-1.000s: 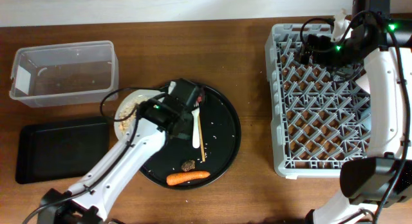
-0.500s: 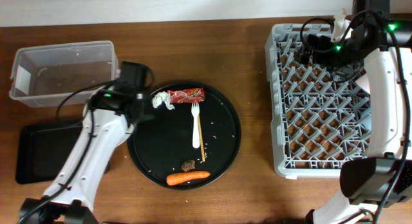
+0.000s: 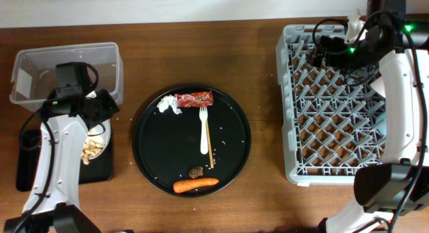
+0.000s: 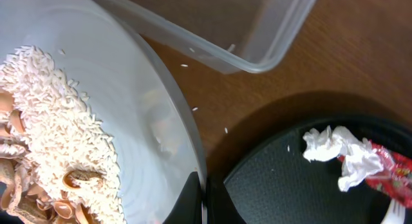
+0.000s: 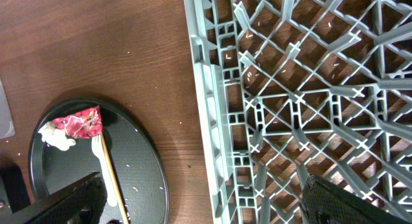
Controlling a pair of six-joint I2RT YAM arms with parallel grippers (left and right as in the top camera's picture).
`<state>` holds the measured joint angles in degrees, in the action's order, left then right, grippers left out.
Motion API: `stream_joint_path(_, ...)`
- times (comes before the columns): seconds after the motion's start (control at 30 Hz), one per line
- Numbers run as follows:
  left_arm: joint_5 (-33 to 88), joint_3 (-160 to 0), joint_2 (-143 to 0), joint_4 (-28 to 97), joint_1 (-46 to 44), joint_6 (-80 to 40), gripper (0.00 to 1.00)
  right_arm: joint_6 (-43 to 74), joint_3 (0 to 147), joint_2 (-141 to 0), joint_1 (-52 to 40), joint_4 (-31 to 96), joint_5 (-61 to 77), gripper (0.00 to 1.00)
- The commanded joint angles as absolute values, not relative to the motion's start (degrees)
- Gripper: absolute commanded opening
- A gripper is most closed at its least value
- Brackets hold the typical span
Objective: Sort waste into correct bins and load items into the dishwasher rack
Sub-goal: 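Tilt the plate with the left gripper to dump rice onto the black tray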
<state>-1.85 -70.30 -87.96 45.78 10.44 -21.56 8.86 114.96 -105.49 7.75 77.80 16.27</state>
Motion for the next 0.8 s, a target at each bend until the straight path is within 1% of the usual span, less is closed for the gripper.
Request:
stream_joint_path(0.0, 0.2, -71.2, -86.3, 45.5, 12.9, -23.8, 0.0, 9.0, 115.4, -105.4, 7.9, 77.7, 15.6, 0.99)
stream_joint_path(0.3, 17.8, -69.3, -86.3, 44.6, 27.2, -22.9, 0.0, 9.0, 115.4, -105.4, 7.9, 77.7, 15.6, 0.99)
stream_joint_path(0.43, 24.6, -69.3, -86.3, 44.6, 30.7, -22.2, 0.0, 9.0, 115.4, -105.4, 7.9, 77.7, 15.6, 0.99)
stream_joint_path(0.6, 36.6, -69.3, -86.3, 43.7, 34.0, -19.8, 0.0, 9.0, 115.4, -105.4, 7.9, 77.7, 15.6, 0.99)
stream_joint_path(0.77, 44.9, -69.3, -86.3, 43.9, 38.7, -19.7, 0.0, 9.0, 115.4, -105.4, 7.9, 77.7, 15.6, 0.99)
